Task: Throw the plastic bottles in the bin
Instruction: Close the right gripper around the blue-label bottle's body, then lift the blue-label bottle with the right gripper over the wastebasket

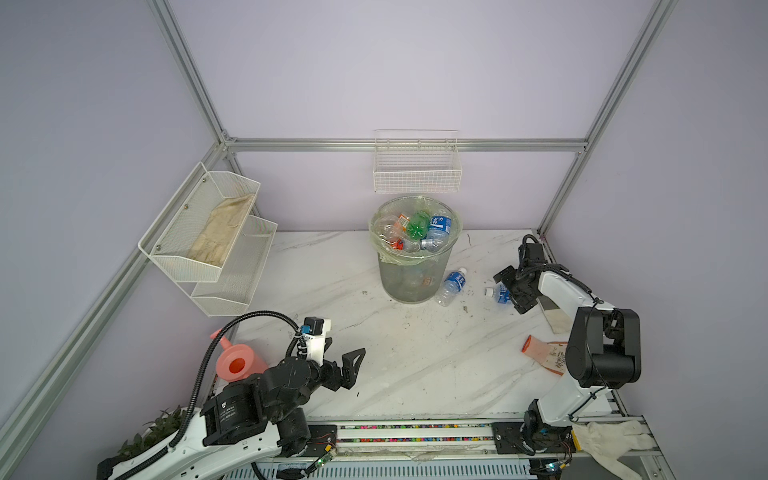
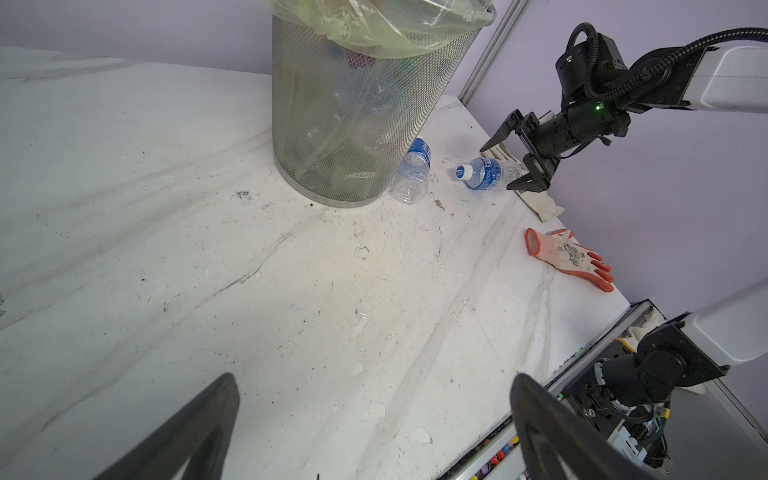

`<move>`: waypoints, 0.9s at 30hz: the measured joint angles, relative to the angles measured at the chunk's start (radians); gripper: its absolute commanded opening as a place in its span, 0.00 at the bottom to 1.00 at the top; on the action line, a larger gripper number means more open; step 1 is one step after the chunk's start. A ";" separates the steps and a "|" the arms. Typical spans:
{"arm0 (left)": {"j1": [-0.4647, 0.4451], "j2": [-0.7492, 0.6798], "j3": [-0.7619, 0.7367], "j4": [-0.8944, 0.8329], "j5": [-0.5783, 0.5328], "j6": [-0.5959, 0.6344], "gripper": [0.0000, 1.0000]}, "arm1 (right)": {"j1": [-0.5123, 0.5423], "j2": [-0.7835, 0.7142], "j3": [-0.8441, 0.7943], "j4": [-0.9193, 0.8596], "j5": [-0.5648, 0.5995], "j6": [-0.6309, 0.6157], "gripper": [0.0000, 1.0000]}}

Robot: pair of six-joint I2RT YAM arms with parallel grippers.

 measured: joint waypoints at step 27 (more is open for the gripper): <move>0.000 0.003 0.000 -0.006 -0.018 0.001 1.00 | -0.042 0.251 0.201 -0.008 -0.066 0.227 0.00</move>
